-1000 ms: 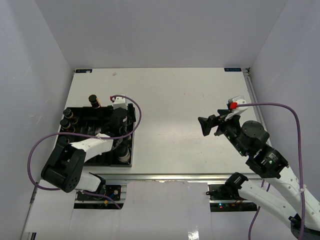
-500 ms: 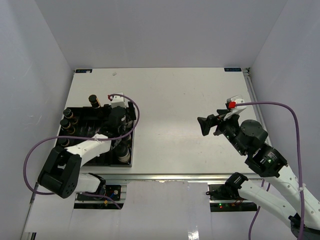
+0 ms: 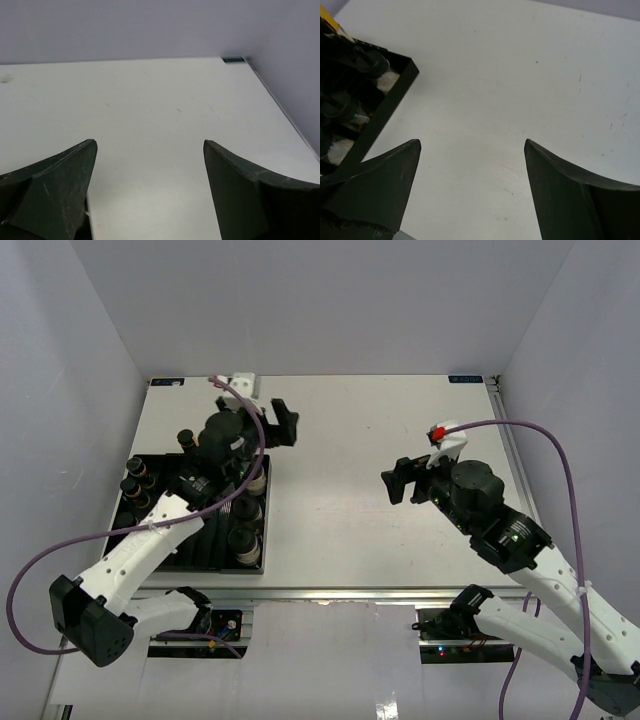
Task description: Organize the condiment bottles
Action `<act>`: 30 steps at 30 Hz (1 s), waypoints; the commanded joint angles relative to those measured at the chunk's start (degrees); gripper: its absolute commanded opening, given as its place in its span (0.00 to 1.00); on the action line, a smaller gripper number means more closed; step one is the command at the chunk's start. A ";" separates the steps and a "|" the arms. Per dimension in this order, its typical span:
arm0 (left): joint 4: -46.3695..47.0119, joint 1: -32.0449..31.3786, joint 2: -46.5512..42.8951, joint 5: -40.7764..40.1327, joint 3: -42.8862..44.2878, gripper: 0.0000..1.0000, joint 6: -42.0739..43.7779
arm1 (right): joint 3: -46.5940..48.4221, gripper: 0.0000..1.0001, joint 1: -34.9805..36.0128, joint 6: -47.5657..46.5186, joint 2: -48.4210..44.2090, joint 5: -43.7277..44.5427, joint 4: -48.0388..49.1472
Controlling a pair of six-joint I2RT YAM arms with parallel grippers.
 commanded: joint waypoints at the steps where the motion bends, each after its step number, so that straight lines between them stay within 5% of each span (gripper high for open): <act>1: -9.02 -12.92 3.47 0.84 -0.41 0.98 -0.25 | -1.02 0.90 -0.02 6.33 2.60 -0.92 -1.41; 10: -8.40 -28.27 1.54 -5.29 -8.59 0.98 -6.31 | -2.27 0.90 -0.11 14.91 1.08 8.82 -6.93; 30: -7.52 -29.62 -11.18 -16.12 -12.30 0.98 -10.84 | -2.34 0.90 -0.05 10.02 -3.90 5.30 -5.54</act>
